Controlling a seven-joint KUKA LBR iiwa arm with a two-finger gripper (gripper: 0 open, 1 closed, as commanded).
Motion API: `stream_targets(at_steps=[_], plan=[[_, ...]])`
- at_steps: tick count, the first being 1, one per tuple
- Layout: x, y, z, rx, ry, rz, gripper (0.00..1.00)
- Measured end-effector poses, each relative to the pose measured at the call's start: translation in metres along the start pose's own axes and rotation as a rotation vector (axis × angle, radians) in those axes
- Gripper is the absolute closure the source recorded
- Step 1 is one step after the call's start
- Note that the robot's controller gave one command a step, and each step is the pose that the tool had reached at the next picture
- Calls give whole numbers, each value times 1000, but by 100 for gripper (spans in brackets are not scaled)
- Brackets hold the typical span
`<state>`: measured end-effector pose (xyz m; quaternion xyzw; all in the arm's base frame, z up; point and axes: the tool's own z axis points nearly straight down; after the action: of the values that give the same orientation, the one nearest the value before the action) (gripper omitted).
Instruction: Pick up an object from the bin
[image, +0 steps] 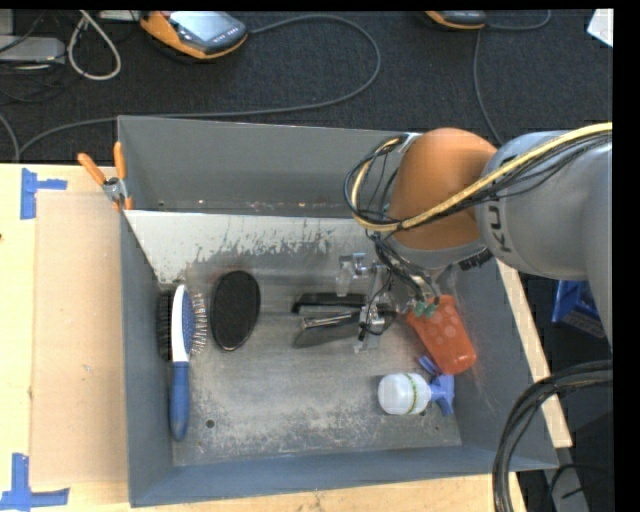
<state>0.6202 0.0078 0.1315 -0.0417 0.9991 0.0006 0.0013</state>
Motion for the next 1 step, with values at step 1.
stream_targets(at_steps=[1], plan=[[6, 0, 34, 0, 9, -118, 0]])
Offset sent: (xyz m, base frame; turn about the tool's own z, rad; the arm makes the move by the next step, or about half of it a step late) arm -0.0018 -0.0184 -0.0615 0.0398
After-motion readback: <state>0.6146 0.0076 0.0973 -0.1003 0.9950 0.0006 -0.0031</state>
